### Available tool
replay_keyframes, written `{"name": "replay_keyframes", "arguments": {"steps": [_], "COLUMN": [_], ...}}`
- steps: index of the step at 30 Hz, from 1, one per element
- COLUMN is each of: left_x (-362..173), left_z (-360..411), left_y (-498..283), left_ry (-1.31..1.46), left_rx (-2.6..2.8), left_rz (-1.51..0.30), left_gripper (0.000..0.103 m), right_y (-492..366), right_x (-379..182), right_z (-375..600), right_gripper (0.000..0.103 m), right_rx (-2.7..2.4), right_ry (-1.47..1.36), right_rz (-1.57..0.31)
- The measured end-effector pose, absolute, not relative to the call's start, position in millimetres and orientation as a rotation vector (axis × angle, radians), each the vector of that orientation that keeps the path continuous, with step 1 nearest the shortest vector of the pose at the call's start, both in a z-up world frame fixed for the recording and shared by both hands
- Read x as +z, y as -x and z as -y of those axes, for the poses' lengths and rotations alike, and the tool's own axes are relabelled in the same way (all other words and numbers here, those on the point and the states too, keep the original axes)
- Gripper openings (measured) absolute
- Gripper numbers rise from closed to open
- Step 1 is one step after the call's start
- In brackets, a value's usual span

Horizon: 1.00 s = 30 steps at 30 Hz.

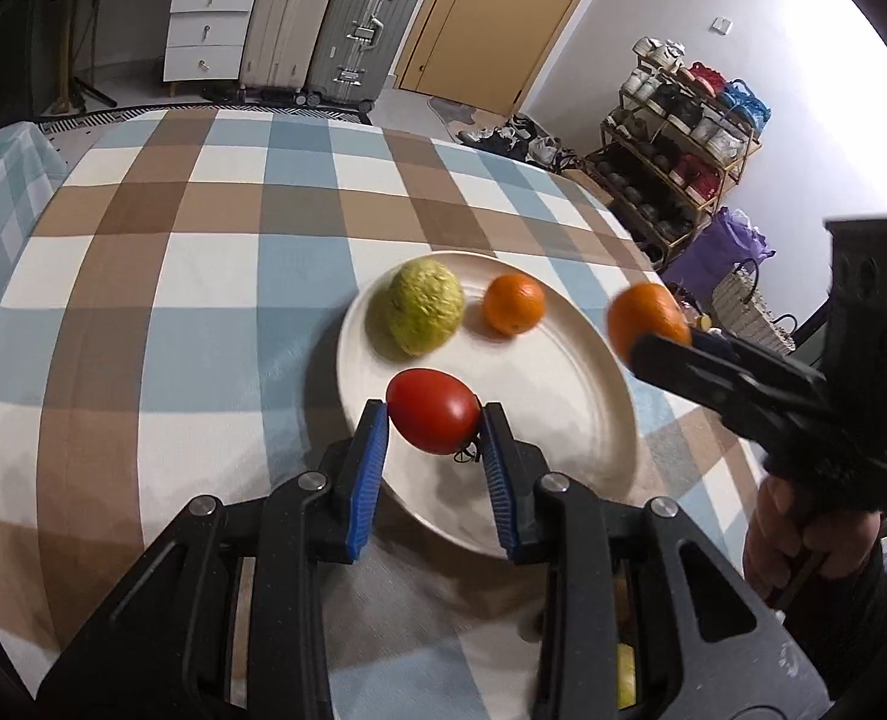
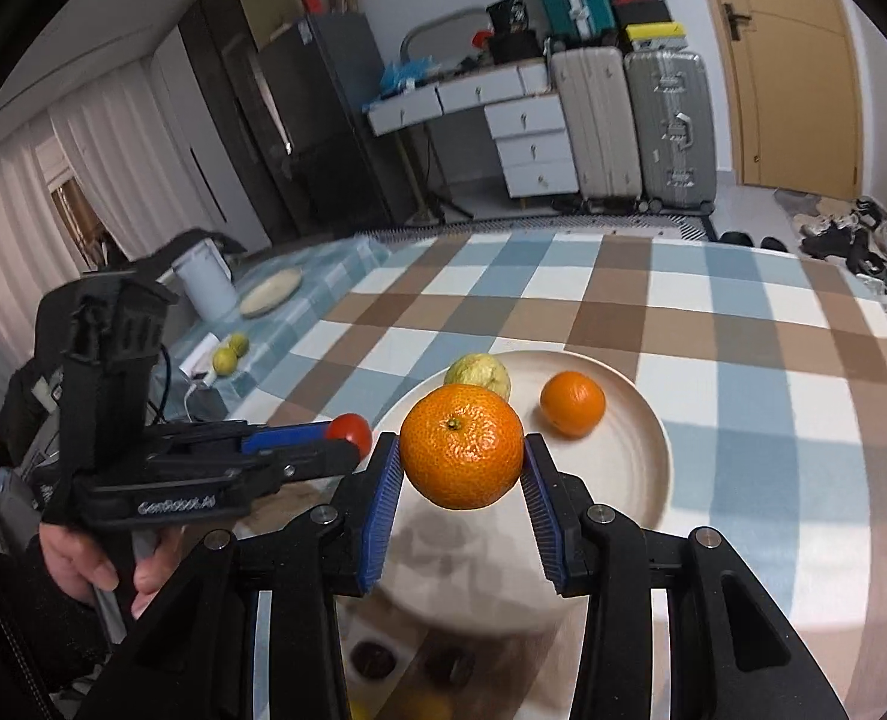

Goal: Organize fruits
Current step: 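Carry the tomato and tangerine onto the white plate and open both tools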

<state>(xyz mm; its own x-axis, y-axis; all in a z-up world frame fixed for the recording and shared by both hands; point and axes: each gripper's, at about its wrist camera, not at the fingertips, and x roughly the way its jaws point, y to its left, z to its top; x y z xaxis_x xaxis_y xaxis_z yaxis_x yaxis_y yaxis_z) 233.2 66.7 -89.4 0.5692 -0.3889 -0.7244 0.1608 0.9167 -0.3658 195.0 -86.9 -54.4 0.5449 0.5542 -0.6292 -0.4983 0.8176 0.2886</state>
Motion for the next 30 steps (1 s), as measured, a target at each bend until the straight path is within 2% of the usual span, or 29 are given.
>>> {"name": "replay_keyframes", "arguments": {"steps": [12,21,28,30], "left_x": [-108,-113,-110,-106], "left_z": [-65,-63,-64,-64], "left_y": [-265,-275,-271,-267], "left_ry": [0.277,0.258,0.262,0.261], "left_rx": [-0.381,-0.373,-0.370,-0.359], "left_rz": [-0.930,-0.929,-0.929,-0.923], "left_gripper": [0.029,0.029,0.030,0.039], "right_y": [-275,-289,-285,-282], "right_x": [-86,-90,-88,-85], "right_z": [55,44,43,45], "right_gripper": [0.041,0.041,0.051,0.052], "right_rx": [0.581,0.565,0.559,0.563], "right_ry": [0.035,0.063,0.063,0.057], "right_rz": [-0.864,-0.884,-0.879,-0.867]}}
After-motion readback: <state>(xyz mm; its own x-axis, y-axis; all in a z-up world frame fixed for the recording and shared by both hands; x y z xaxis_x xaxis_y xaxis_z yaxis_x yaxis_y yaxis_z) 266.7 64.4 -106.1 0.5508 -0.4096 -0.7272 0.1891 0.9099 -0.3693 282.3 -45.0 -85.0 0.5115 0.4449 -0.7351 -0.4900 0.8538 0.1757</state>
